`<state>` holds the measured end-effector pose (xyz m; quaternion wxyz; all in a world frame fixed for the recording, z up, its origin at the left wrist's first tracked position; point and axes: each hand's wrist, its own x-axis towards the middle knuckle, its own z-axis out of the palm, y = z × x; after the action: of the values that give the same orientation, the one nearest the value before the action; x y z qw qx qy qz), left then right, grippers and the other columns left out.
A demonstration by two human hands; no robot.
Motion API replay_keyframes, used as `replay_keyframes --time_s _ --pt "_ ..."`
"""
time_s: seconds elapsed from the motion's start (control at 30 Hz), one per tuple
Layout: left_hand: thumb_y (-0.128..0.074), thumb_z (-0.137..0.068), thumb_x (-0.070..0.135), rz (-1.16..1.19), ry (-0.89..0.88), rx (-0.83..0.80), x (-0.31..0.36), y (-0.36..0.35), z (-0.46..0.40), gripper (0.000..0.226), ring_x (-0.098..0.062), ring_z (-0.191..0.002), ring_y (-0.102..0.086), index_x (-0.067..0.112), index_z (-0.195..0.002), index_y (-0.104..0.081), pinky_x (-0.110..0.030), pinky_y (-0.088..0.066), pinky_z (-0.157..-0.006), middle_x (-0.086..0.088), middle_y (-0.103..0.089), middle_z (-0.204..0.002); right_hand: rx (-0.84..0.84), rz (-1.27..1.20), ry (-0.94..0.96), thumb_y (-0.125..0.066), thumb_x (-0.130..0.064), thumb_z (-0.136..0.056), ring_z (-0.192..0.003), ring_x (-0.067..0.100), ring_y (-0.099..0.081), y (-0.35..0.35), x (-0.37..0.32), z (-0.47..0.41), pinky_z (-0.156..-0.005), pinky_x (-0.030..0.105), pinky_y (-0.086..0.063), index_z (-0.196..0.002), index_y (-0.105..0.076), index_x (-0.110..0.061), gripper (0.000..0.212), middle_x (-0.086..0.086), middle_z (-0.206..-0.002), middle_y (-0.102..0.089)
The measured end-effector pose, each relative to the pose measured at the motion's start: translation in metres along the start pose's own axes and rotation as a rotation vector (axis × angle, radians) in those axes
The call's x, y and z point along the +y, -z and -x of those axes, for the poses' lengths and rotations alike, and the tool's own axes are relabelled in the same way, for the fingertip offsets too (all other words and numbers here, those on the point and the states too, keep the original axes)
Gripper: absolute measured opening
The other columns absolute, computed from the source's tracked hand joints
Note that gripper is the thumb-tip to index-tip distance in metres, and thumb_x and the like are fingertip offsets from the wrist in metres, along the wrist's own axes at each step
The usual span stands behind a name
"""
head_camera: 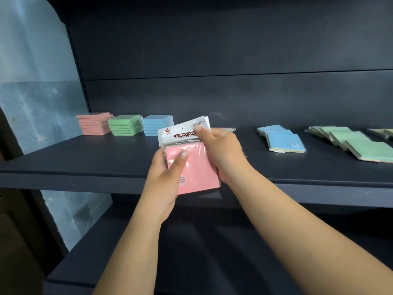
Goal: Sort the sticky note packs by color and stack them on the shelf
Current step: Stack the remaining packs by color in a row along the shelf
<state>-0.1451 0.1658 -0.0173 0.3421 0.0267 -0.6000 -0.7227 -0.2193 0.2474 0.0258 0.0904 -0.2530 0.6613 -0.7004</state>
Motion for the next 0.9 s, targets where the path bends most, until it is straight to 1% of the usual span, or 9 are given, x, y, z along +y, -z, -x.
replay_keyframes --time_s 0.1,0.23,0.33,0.4,0.47,0.6,0.73,0.8,0.9 --pt "-0.055 -0.088 0.024 -0.032 -0.01 -0.001 0.002 0.002 -0.016 0.013 -0.008 -0.087 -0.066 0.029 -0.1 -0.053 -0.033 -0.052 -0.079 0.011 -0.068 -0.096 -0.072 0.077 -0.049 -0.059 -0.04 -0.088 -0.083 0.026 -0.066 0.012 -0.005 -0.023 -0.085 0.039 -0.052 -0.09 -0.069 0.003 0.044 0.017 -0.096 -0.071" --pt "-0.05 -0.093 0.021 -0.016 -0.013 0.031 0.003 0.003 -0.03 0.009 -0.009 -0.086 -0.061 0.03 -0.096 -0.05 -0.029 -0.051 -0.073 0.01 -0.062 -0.097 0.118 0.404 -0.157 -0.054 -0.053 -0.087 -0.073 0.022 -0.057 0.048 -0.011 -0.059 -0.072 0.03 -0.046 -0.098 -0.063 -0.004 0.051 0.01 -0.094 -0.059" --pt "-0.049 -0.094 0.02 0.028 -0.005 0.042 0.002 0.004 -0.034 0.013 -0.005 -0.082 -0.061 0.033 -0.096 -0.05 -0.029 -0.051 -0.069 0.014 -0.062 -0.096 0.087 1.007 -0.348 -0.044 -0.064 -0.086 -0.115 0.032 -0.049 0.068 0.003 -0.077 -0.094 0.034 -0.038 -0.128 -0.051 -0.006 0.073 0.016 -0.125 -0.053" --pt "-0.048 -0.094 0.02 0.049 -0.013 0.037 0.001 0.004 -0.033 0.017 0.0 -0.079 -0.063 0.037 -0.098 -0.051 -0.026 -0.054 -0.066 0.018 -0.063 -0.094 0.0 1.19 -0.479 -0.038 -0.073 -0.082 -0.136 0.033 -0.03 0.067 0.016 -0.082 -0.111 0.042 -0.027 -0.141 -0.036 -0.009 0.087 0.014 -0.147 -0.035" --pt "-0.048 -0.095 0.021 0.078 -0.006 0.048 0.001 0.005 -0.034 0.017 0.0 -0.078 -0.064 0.036 -0.099 -0.051 -0.026 -0.055 -0.061 0.019 -0.064 -0.093 -0.031 1.221 -0.496 -0.037 -0.075 -0.081 -0.138 0.033 -0.026 0.065 0.021 -0.084 -0.113 0.045 -0.024 -0.145 -0.03 -0.011 0.091 0.013 -0.151 -0.028" --pt "-0.048 -0.095 0.021 0.101 0.01 0.082 0.001 0.006 -0.035 0.014 -0.007 -0.087 -0.061 0.034 -0.099 -0.051 -0.029 -0.054 -0.065 0.014 -0.062 -0.099 0.019 0.972 -0.376 -0.051 -0.054 -0.088 -0.114 0.03 -0.048 0.068 0.013 -0.077 -0.093 0.032 -0.036 -0.134 -0.043 -0.004 0.069 0.012 -0.131 -0.049" --pt "-0.048 -0.095 0.021 0.107 0.015 0.102 0.001 0.005 -0.035 0.013 -0.009 -0.09 -0.06 0.033 -0.098 -0.051 -0.033 -0.054 -0.068 0.012 -0.061 -0.101 0.1 0.203 -0.162 -0.062 -0.027 -0.088 -0.085 0.022 -0.065 0.075 0.006 -0.06 -0.078 0.033 -0.055 -0.114 -0.061 -0.004 0.035 0.008 -0.099 -0.068" --pt "-0.048 -0.095 0.022 0.099 0.021 0.122 0.001 0.004 -0.036 0.012 -0.01 -0.09 -0.06 0.033 -0.1 -0.05 -0.038 -0.054 -0.073 0.011 -0.06 -0.102 0.019 -0.048 -0.082 -0.058 -0.019 -0.091 -0.07 0.012 -0.067 0.074 -0.001 -0.045 -0.057 0.023 -0.054 -0.106 -0.062 -0.011 0.017 0.002 -0.089 -0.07" --pt "-0.049 -0.095 0.023 0.07 0.021 0.143 0.002 0.001 -0.036 0.011 -0.013 -0.093 -0.06 0.032 -0.102 -0.049 -0.043 -0.051 -0.085 0.013 -0.061 -0.1 -0.104 -0.183 0.024 -0.057 -0.013 -0.09 -0.069 0.007 -0.067 0.064 -0.007 -0.025 -0.055 0.02 -0.053 -0.118 -0.055 -0.02 0.029 -0.003 -0.091 -0.069"
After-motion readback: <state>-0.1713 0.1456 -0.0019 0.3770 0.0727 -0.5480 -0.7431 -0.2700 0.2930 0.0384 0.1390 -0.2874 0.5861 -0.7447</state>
